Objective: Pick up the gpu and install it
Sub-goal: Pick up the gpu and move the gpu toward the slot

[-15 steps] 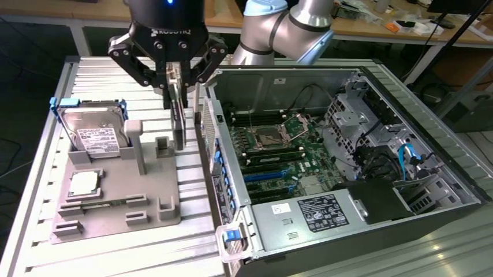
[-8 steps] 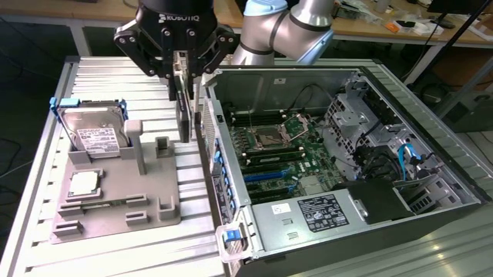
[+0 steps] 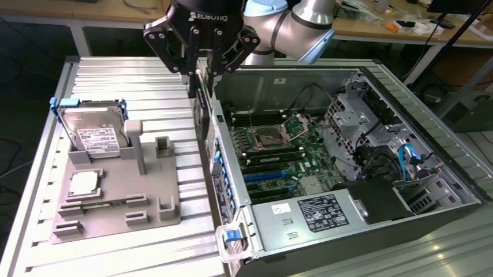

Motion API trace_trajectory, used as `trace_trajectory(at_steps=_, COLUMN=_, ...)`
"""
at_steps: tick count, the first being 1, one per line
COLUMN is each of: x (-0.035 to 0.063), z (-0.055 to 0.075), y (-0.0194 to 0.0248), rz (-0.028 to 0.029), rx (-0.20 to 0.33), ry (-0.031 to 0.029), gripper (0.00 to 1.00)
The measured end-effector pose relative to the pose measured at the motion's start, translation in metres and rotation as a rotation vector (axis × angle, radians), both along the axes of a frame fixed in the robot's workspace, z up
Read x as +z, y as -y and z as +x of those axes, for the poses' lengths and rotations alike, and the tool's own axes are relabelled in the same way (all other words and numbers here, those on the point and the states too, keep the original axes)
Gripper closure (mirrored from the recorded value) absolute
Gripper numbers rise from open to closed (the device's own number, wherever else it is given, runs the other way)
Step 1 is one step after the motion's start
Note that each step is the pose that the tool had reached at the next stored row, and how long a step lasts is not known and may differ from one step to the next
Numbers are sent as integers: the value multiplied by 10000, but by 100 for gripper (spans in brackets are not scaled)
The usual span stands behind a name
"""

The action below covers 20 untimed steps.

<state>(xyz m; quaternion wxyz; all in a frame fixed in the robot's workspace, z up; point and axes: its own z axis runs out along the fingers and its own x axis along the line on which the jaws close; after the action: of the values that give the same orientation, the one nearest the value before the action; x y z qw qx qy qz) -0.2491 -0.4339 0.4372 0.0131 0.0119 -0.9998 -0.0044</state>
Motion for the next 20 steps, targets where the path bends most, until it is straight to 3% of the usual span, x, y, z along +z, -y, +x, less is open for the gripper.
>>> trace_trajectory(at_steps=3, x=3, z=105, y=0, rz=0, rx=2, ry=-81, gripper=73)
trace_trajectory(at_steps=11, x=6, z=214, y=0, rz=-14, rx=1, ry=-78, gripper=73)
trace_trajectory(at_steps=17, x=6, z=368, y=0, rz=-13, rx=1, ry=55, gripper=73)
trace_trajectory(at_steps=19, x=6, z=426, y=0, rz=-13, rx=0, ry=148, gripper=73)
trace_trajectory(at_steps=20, x=7, z=449, y=0, rz=-15, rx=1, ry=228, gripper=73)
